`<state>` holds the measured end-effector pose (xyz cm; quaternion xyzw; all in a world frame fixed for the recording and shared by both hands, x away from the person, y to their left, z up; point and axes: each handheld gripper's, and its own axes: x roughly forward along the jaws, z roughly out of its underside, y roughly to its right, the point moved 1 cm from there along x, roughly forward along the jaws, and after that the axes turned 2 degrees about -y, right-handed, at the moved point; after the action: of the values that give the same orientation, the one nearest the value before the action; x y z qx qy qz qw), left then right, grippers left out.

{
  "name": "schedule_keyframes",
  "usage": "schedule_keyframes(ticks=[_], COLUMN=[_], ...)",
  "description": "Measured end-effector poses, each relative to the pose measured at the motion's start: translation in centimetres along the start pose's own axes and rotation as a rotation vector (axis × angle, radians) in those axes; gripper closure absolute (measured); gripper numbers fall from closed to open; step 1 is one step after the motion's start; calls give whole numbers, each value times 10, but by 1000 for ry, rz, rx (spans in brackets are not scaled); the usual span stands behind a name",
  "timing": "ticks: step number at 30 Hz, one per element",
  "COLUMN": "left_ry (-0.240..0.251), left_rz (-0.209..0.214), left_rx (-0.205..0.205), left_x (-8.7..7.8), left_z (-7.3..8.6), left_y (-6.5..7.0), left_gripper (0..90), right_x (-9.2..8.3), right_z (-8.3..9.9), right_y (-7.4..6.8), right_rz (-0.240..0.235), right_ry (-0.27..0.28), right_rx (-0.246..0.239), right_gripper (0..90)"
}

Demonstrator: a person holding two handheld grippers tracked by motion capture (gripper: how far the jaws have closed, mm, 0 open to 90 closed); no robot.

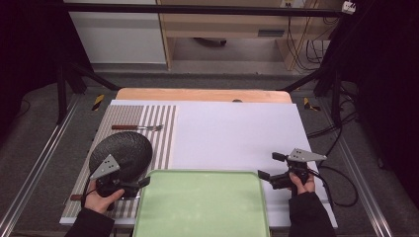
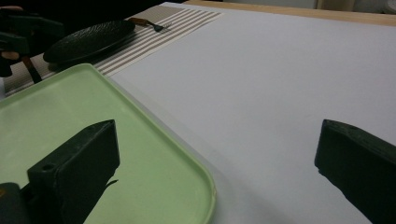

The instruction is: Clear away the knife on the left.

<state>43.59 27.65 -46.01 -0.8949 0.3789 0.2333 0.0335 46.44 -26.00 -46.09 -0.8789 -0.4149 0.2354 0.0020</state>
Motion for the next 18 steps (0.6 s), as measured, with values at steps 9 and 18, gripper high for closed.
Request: schedule_keyframes(ticks=[9, 18], left_ry=[-13, -48], left_rz=[-8, -17], left_rx=[16, 25], left_x=[-2, -10], left_z=[-5, -7], left_y=[2, -1], left_gripper=[18, 18], right_x=[0, 0], right_z=[0, 0], right_y=[0, 0], right_rz=[-2, -2], right_ry=[2, 1], right_rx=[1, 0], right_gripper=[3, 2])
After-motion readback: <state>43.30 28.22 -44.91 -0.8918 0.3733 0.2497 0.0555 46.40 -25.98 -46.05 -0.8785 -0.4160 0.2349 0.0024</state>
